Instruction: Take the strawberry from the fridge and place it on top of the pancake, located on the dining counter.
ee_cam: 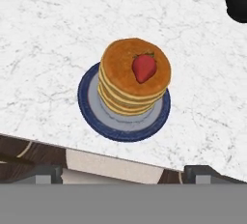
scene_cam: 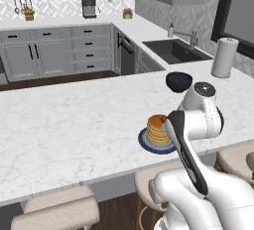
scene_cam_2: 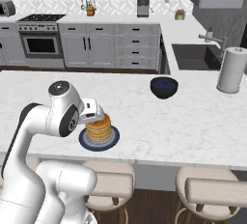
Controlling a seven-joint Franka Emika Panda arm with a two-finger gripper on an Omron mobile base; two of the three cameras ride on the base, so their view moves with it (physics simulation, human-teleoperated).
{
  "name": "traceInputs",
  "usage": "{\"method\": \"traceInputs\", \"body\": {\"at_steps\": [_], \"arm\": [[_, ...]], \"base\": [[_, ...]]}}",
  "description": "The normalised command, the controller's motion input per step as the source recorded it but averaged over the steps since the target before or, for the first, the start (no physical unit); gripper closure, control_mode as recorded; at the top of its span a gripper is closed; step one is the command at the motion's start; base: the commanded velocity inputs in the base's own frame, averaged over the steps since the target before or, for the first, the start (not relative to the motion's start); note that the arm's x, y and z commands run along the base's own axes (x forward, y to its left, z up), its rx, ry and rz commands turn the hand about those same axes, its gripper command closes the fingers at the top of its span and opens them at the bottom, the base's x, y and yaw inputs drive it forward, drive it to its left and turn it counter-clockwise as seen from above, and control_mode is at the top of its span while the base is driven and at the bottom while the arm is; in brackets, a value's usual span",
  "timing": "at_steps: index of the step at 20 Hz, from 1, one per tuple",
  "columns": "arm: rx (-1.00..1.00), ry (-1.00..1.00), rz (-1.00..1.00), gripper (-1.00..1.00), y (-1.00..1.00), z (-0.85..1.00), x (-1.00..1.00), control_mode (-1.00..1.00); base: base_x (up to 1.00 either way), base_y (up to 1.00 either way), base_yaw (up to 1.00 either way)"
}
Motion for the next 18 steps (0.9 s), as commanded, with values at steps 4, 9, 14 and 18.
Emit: {"method": "traceInputs", "body": {"at_steps": [4,9,14,18], "arm": [[0.00,-0.08,0.00,-1.00,0.00,0.00,-0.19,-1.00],[0.02,-0.14,0.00,-1.00,-0.10,0.09,-0.31,-1.00],[0.05,-0.10,-0.09,-1.00,-0.40,0.76,-0.29,-1.00],[0.04,-0.06,-0.08,-1.00,-0.21,0.76,-0.18,-1.00]], "base": [[0.00,0.00,0.00],[0.00,0.00,0.00],[0.00,0.00,0.00],[0.00,0.00,0.00]]}}
